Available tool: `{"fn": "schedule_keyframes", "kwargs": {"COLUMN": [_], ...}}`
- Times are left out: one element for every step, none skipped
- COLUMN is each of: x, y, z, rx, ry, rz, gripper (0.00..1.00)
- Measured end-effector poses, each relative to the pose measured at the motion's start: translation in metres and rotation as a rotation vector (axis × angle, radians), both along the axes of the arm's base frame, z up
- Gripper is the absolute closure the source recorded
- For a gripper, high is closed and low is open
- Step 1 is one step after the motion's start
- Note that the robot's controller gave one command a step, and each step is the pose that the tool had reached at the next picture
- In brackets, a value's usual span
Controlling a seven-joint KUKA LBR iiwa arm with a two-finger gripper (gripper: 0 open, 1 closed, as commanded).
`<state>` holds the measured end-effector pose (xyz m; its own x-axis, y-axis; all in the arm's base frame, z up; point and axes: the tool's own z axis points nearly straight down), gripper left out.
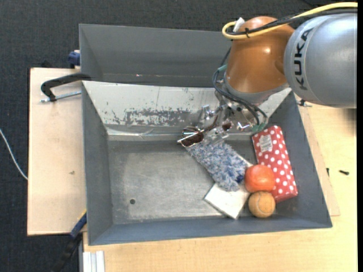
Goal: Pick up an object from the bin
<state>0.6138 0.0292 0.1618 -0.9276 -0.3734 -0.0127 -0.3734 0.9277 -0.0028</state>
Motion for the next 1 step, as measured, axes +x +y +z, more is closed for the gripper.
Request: {"fn": "schedule_keyframes", "kwargs": {"x": [-0.0069], "y": [-0.0009], "z": [-0.0216], "rx": [0.000], "ry": [0.013], "rz": [-0.001], "gripper": [1.00]}}
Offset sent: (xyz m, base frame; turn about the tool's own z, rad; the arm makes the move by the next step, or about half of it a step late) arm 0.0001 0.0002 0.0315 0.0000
